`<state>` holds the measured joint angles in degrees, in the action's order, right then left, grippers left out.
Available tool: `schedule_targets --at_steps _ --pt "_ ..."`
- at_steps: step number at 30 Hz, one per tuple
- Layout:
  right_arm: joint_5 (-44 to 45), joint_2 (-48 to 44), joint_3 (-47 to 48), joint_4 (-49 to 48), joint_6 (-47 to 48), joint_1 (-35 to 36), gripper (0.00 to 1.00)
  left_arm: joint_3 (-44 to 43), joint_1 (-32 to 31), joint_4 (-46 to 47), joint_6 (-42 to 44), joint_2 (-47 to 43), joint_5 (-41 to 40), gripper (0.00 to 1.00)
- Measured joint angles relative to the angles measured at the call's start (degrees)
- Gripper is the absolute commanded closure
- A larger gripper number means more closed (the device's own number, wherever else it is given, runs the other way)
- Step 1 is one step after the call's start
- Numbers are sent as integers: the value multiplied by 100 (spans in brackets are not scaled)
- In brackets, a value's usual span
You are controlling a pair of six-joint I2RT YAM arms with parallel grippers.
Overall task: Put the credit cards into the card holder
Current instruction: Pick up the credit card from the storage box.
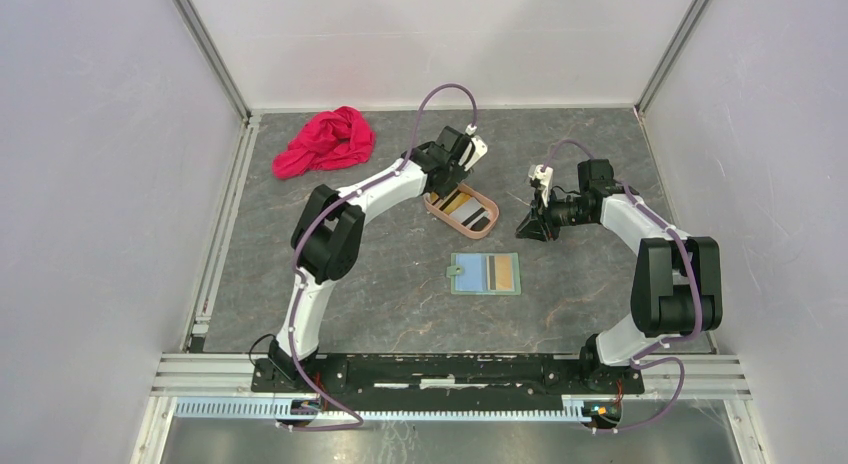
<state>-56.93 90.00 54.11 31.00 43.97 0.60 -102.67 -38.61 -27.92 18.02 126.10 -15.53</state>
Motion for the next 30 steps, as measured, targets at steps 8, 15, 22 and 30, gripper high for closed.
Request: schedule_targets --at_steps 8,15,22,30 --pt "0 0 0 2 7 0 75 24 0 70 0 -68 -48 52" --pt "0 -2 0 2 7 0 75 33 0 105 0 -68 -44 59" --pt "-2 0 0 17 7 0 75 33 0 111 -2 -70 -37 76" --pt "-2 0 0 42 11 0 75 33 0 138 -2 -90 15 86"
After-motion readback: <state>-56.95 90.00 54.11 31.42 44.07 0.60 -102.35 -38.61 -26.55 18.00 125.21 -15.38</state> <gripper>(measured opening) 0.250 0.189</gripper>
